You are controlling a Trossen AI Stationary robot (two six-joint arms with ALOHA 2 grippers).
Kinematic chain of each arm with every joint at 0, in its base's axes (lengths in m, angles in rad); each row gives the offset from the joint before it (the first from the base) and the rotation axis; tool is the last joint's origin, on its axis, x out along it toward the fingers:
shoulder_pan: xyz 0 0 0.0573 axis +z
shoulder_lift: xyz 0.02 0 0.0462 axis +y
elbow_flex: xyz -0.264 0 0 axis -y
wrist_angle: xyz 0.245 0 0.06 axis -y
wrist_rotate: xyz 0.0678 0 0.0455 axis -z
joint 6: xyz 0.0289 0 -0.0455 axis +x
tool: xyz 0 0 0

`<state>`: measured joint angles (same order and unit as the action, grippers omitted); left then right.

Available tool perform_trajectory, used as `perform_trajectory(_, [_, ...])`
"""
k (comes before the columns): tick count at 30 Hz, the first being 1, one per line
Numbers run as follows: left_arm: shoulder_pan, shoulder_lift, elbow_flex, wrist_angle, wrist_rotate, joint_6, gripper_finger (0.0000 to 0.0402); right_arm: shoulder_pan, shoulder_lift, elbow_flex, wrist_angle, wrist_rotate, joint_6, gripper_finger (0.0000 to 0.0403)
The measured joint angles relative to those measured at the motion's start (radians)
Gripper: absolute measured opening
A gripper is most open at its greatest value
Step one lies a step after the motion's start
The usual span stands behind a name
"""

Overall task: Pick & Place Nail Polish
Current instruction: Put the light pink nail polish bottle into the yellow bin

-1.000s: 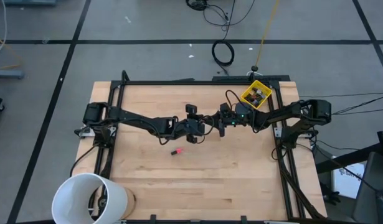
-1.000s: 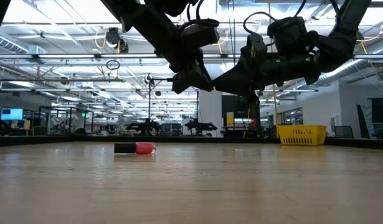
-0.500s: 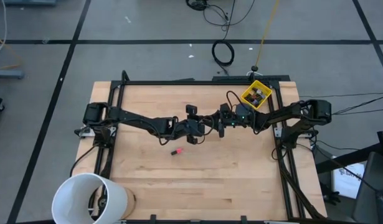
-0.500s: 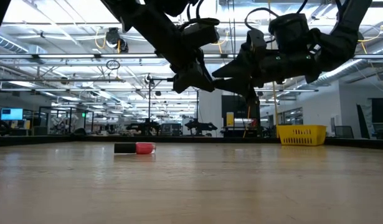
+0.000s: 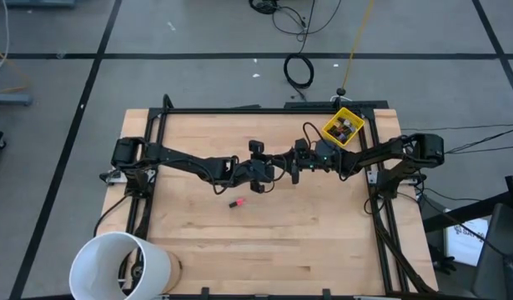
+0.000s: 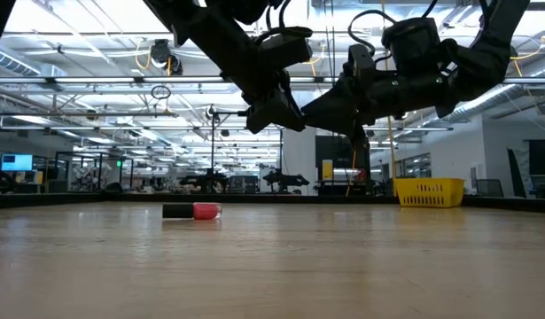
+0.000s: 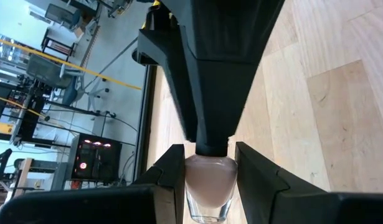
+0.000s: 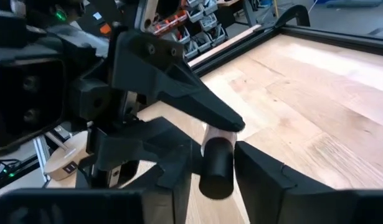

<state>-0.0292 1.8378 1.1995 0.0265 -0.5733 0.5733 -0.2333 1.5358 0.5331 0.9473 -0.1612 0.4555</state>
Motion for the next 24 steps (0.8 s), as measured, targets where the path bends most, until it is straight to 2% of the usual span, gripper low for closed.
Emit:
perform_trajectory(15, [0.0, 0.0, 0.0, 0.001, -0.004, -0.003, 0.0097, -0.001, 0.0, 0.0, -0.02, 0.005, -0.061, 0.0052])
perform_trajectory(21, [0.0, 0.0, 0.0, -0.003, 0.037, -0.003, 0.01, -0.001, 0.0, -0.001, -0.023, 0.004, -0.082, 0.0052])
perform_trajectory(24, [-0.002, 0.0, 0.0, 0.003, 0.031, -0.039, 0.0117, -0.001, 0.0, -0.001, -0.022, 0.002, -0.101, 0.0052])
